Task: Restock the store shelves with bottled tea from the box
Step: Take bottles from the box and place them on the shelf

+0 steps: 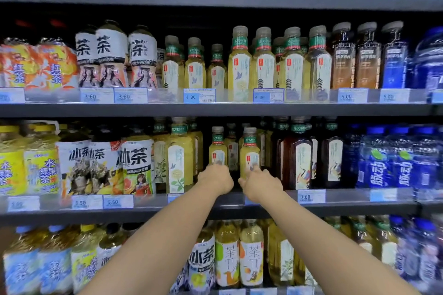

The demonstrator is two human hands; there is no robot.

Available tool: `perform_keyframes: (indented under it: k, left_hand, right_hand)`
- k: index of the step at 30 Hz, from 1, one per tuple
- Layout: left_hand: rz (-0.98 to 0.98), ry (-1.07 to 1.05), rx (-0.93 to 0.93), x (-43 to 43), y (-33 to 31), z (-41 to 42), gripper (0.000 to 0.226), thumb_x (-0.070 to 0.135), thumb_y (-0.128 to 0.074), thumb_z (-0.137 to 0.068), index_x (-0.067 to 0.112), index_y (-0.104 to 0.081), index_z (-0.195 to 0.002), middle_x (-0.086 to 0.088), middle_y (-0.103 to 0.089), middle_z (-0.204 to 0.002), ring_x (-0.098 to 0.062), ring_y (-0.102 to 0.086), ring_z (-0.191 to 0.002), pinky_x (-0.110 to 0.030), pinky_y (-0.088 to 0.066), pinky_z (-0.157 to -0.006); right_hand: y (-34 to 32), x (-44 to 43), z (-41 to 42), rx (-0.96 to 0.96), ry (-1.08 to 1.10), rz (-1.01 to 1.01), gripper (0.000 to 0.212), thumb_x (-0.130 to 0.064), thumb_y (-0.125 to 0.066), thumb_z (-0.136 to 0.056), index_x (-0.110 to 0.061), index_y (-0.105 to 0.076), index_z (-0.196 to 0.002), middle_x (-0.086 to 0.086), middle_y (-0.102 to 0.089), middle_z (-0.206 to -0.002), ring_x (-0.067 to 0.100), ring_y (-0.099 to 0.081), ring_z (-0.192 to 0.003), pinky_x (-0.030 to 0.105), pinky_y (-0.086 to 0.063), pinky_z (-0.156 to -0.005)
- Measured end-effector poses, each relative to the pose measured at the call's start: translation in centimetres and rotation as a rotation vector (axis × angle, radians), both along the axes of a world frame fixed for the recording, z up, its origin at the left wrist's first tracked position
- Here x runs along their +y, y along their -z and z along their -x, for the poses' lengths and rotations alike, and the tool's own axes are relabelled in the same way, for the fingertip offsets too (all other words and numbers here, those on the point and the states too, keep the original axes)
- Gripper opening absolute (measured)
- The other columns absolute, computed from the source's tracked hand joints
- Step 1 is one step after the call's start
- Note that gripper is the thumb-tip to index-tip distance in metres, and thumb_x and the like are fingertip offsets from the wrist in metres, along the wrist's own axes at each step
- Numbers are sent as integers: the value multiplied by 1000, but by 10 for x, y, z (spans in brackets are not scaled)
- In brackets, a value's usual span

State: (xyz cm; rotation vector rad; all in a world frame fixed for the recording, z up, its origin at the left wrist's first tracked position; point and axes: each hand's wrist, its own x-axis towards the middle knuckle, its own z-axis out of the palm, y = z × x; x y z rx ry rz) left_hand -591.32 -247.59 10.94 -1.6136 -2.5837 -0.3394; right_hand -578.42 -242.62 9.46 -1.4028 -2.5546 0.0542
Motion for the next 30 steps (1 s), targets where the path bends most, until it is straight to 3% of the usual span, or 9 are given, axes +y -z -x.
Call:
perform_keyframes:
  k: [3, 6, 12, 17, 21, 25, 27, 30]
  left_hand:
    - [163, 31, 34, 9, 4, 3, 64, 31, -40, -99, 23, -22, -160, -2, -2, -169, -29, -9, -153, -56, -26, -117]
    - [227, 35, 20, 17, 8, 4, 68, 31, -40, -99, 23, -14, -161, -1, 9, -169, -30, -1, -155, -59, -20, -119]
    - [246, 47, 13, 36, 6, 12, 71, 23, -43, -98, 15, -12, -161, 2, 13, -168, -27, -6, -155, -53, -23, -121]
    - [219, 12, 13, 47, 10, 31, 79, 24, -49, -99, 15, -1, -161, -1, 7, -169, -25, -12, -154, -48, -27, -121]
    - [269, 2, 26, 61, 17, 50, 80, 24, -52, -96, 15, -7, -161, 0, 16, -168, -23, -7, -155, -46, -23, -123]
    - [309, -20, -1, 75, 17, 58, 84, 15, -51, -93, 16, -3, -162, 3, 21, -167, -25, -9, -155, -47, -25, -122]
    - [301, -7, -5, 81, 16, 59, 82, 11, -49, -94, 14, -3, -161, 2, 21, -166, -26, -14, -154, -44, -29, -121]
    - [198, -20, -19, 95, 17, 58, 73, 12, -49, -97, 6, -13, -159, -8, 3, -169, -29, -36, -145, -37, -43, -111]
  right_hand:
    - [1, 6, -3, -147, -39, 78, 54, -32, -38, -101, -30, -22, -153, 3, 9, -164, 39, -1, -148, 66, -15, -112]
    - [0, 15, -5, -129, -11, 129, 55, -34, -37, -101, -34, -19, -154, 1, 13, -164, 41, 2, -149, 68, -14, -111]
    - [-6, 29, 13, -44, 123, 160, 58, -61, -25, -98, -41, -18, -152, 12, 9, -163, 41, -13, -146, 64, -17, -112]
    - [-6, 65, 42, -114, 165, 227, 71, -64, -23, -89, -33, -23, -153, 21, -6, -161, 43, -27, -139, 59, -28, -109]
    - [-8, 73, 48, -117, 221, 213, 90, -76, -28, -85, -18, -22, -154, 17, -17, -160, 40, -30, -139, 55, -29, -111]
    - [-13, 84, 57, -110, 195, 196, 73, -69, -33, -90, -36, -17, -153, 17, -13, -160, 41, -24, -142, 58, -25, -111]
    - [-13, 92, 64, -110, 183, 172, 69, -64, -37, -90, -36, -23, -152, 18, -18, -157, 40, -27, -140, 59, -30, -108]
    - [-12, 102, 71, -135, 189, 141, 64, -56, -41, -91, -37, -24, -150, 20, -19, -155, 41, -29, -138, 59, -33, -106]
